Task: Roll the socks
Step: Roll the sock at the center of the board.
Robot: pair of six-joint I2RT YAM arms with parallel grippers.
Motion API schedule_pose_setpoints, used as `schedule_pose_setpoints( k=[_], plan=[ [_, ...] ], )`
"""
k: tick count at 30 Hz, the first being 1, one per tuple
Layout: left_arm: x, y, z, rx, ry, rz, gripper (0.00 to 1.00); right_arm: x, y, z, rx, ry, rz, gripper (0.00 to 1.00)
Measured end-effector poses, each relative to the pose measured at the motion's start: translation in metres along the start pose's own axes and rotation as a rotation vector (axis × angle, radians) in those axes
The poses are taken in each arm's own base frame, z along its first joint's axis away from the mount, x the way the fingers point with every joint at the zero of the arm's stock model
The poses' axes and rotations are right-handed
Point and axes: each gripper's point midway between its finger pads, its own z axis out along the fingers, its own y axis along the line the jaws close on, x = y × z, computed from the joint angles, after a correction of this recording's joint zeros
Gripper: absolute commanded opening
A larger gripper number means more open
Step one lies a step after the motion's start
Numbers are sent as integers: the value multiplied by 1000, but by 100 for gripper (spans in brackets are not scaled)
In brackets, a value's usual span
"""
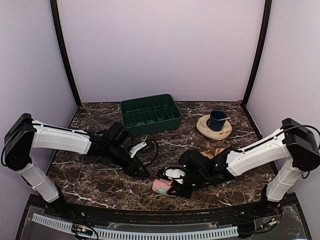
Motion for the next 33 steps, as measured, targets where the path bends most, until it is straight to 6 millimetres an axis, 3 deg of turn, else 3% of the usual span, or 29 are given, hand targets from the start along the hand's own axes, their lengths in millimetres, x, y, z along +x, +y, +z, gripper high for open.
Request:
schedule_pose_setpoints(
  k=[6, 15, 21, 26, 33],
  plan=[
    [-4, -5, 0, -35, -58, 53, 35, 2, -3, -3, -98, -17, 78, 4],
    [1, -35, 26, -77, -49, 262, 38, 4, -2, -4, -236, -30, 157, 5],
    [-2, -26, 30, -153, -60, 358, 39, 5, 3, -3, -309, -29, 175, 5],
    [2, -15, 44, -211, -15, 426, 39, 8, 9, -4, -355, -24, 190, 5],
    [2, -16, 49, -227, 8, 500, 41, 11, 12, -5, -394, -20, 202, 5]
  ],
)
